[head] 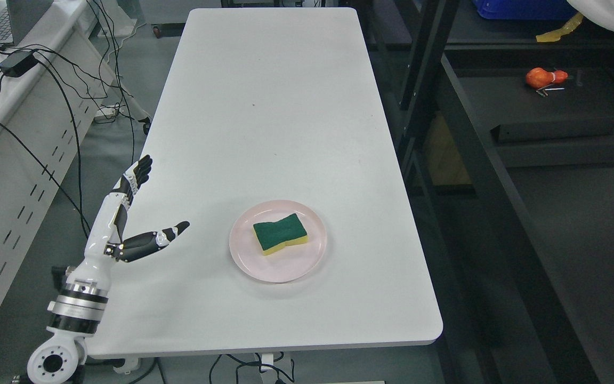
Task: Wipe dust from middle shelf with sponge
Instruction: 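Raise the left hand and open it toward the sponge on the pink plate, then lower the left hand onto the green-and-yellow sponge and close fingers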
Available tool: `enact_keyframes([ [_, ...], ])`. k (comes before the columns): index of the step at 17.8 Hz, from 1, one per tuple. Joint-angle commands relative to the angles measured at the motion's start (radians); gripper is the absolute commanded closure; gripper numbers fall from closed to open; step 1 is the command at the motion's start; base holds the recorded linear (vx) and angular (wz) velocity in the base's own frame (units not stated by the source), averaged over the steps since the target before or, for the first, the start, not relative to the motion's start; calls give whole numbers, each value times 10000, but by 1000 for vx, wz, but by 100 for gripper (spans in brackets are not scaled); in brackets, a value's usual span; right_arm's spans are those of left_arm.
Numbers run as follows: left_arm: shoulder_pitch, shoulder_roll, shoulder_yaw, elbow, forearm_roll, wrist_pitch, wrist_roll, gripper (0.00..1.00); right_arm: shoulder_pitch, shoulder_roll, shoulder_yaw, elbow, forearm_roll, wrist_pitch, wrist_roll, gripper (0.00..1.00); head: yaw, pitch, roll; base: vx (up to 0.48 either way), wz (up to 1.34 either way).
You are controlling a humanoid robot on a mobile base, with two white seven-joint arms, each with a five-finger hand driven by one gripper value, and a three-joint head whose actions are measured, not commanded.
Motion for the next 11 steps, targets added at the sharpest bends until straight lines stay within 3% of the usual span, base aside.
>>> enact_keyframes([
  [1, -1851, 1411, -1305, 872, -5438, -1382, -782, 2, -12, -175, -1, -174, 0, -1, 5, 0, 0, 0, 0, 0, 0],
  [4, -2893, 2194, -2622, 1179, -7867, -1844, -1475, 3, -12, -175, 14, -174, 0, -1, 5, 0, 0, 0, 0, 0, 0],
  [8, -4382, 2211, -4862, 1179, -8363, -1951, -2302, 4, 3, -175, -1, -174, 0, -1, 5, 0, 0, 0, 0, 0, 0],
  [11, -4829, 2027, -5478, 1210, -8746, -2090, -2518, 5, 4, -175, -1, -174, 0, -1, 5, 0, 0, 0, 0, 0, 0],
])
